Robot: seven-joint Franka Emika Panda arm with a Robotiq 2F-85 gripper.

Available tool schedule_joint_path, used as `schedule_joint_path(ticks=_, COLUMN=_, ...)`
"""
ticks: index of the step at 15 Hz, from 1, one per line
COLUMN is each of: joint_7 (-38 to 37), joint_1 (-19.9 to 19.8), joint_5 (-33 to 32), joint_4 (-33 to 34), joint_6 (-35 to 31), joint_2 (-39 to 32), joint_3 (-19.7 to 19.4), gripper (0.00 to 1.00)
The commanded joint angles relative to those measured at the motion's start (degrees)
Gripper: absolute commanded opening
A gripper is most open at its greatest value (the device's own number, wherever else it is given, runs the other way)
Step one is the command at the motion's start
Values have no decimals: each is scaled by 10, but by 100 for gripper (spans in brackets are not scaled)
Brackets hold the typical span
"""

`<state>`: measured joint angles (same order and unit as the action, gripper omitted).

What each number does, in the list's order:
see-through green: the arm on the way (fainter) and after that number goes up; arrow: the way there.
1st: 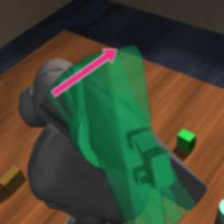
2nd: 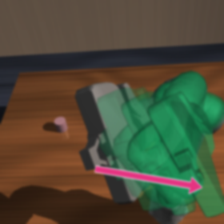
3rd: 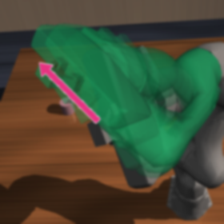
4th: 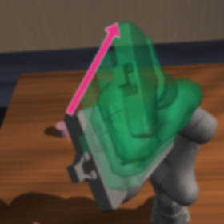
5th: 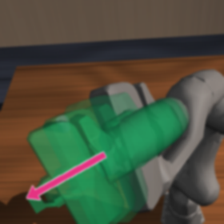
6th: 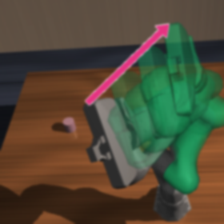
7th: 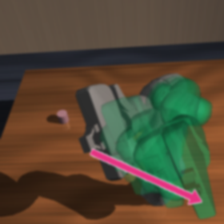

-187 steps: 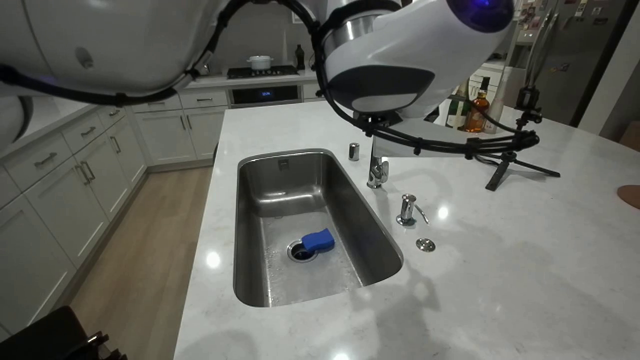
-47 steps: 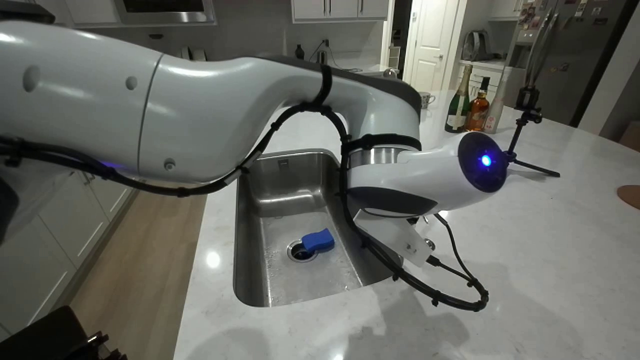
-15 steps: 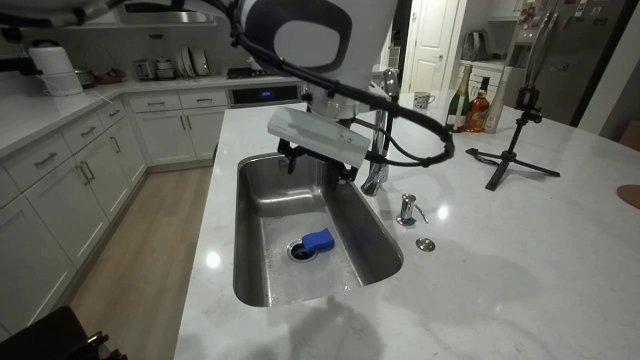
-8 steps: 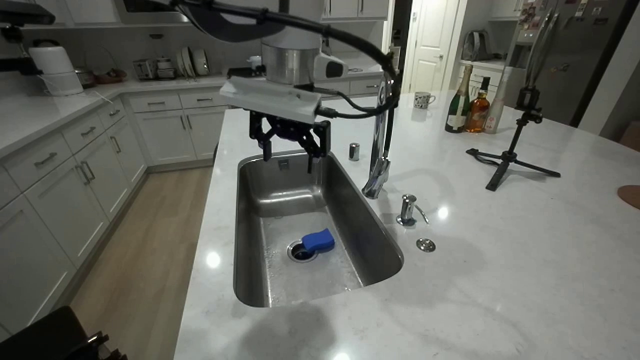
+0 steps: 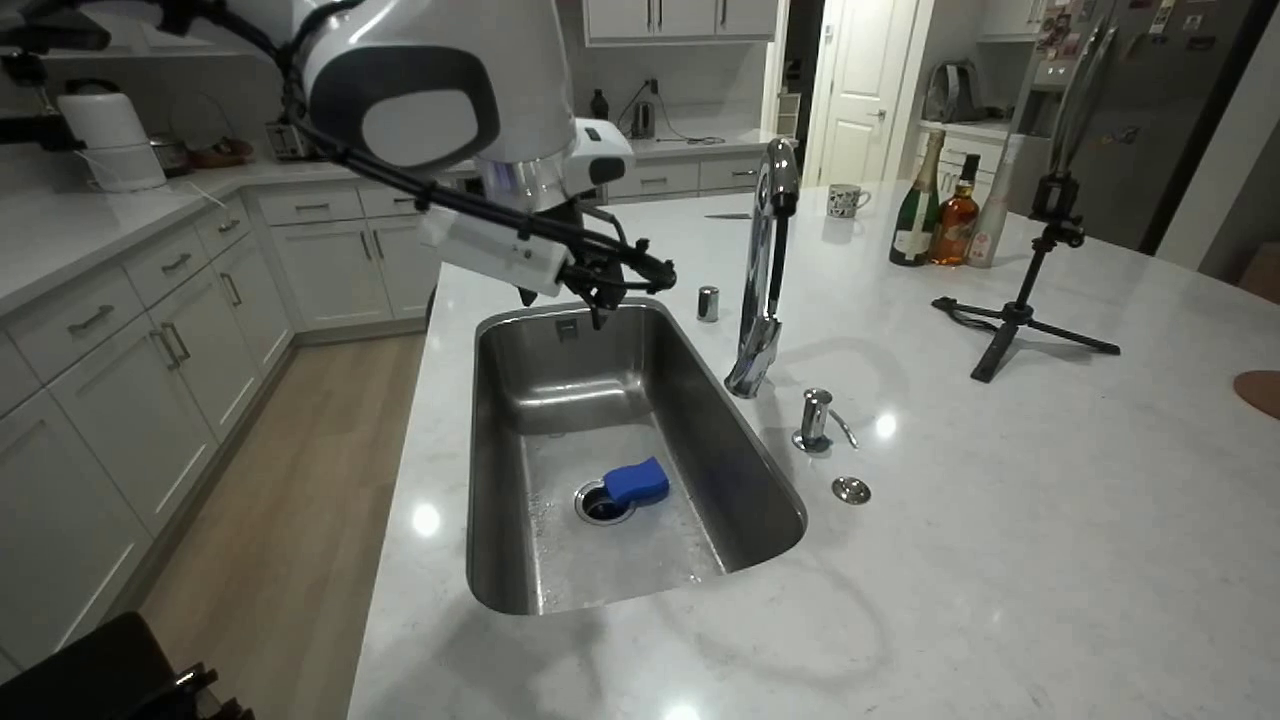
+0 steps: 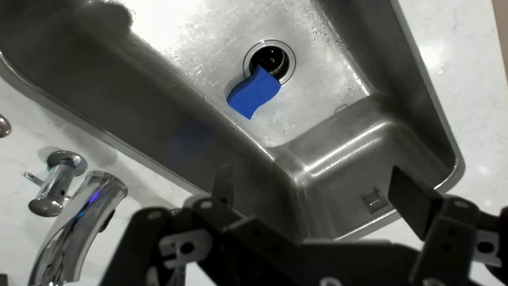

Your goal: Pull the faucet head

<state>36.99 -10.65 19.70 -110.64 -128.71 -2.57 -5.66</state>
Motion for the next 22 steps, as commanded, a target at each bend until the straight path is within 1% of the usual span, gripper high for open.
schedule_joint_path(ticks=1, joint_7=-14, joint_1=12, joint_5=0, joint_4=-13, joint_6=-12, joint_2=3, joint_3=-4, gripper=100)
schedule_joint_path(ticks=4, joint_7=-26, joint_1=20, joint_5=-1, joint_4=-33, joint_6=-21, joint_2=11, joint_3=-2, gripper=100)
schedule_joint_path(ticks=22, joint_7=-26, joint_1=20, joint_5=-1, joint_4=-38, joint_6=-21, joint_2=17, joint_3=-4, gripper=100)
